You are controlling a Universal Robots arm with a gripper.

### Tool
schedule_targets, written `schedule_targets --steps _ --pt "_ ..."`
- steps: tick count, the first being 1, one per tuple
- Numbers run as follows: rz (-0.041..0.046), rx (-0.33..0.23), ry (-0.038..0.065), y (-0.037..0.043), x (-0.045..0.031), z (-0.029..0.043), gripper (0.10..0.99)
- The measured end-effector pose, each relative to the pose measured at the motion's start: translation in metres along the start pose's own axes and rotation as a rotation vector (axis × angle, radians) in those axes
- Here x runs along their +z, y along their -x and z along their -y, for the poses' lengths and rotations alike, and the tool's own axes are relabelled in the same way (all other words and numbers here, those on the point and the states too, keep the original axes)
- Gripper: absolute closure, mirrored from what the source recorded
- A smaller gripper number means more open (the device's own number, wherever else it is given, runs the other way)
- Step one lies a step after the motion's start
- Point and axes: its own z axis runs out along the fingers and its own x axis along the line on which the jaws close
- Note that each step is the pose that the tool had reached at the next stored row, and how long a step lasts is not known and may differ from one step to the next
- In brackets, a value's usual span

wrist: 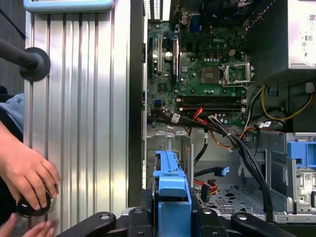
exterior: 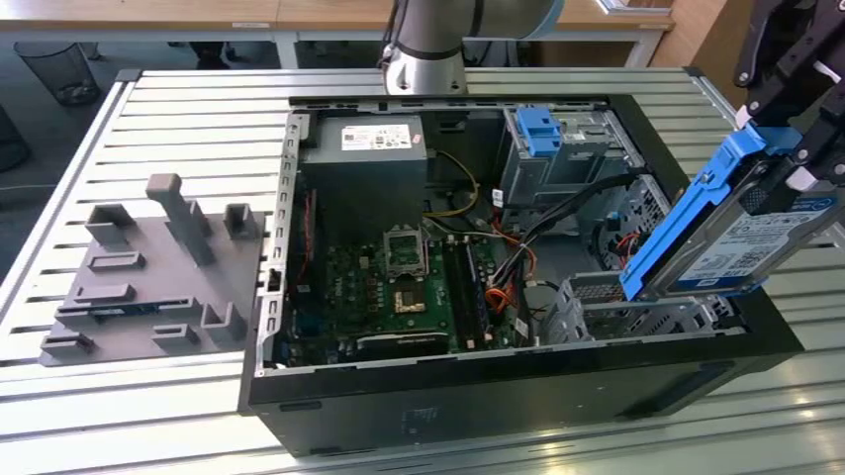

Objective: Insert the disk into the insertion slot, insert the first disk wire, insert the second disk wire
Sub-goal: 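Insert the disk into the insertion slot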

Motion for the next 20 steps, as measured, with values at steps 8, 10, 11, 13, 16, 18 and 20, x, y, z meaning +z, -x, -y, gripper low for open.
schedule_targets --steps 8,10,11,13,16,18,20 --pt "0.0002 0.0 -0.009 0.0006 0.0015 -0.0087 0.722" --pt "0.0001 0.0 -0.009 0.0014 0.0023 -0.0095 0.722" --pt "0.0002 0.0 -0.009 0.002 0.0028 -0.0096 0.722" --pt "0.0004 -0.001 -0.009 0.004 0.0042 -0.0098 0.722" --pt "0.0009 -0.007 -0.009 0.0068 0.0077 -0.0108 0.722" --pt "0.0015 -0.01 -0.009 0.0081 0.0105 -0.0114 0.722" --pt "0.0016 -0.013 -0.009 0.0094 0.0129 -0.0116 0.722"
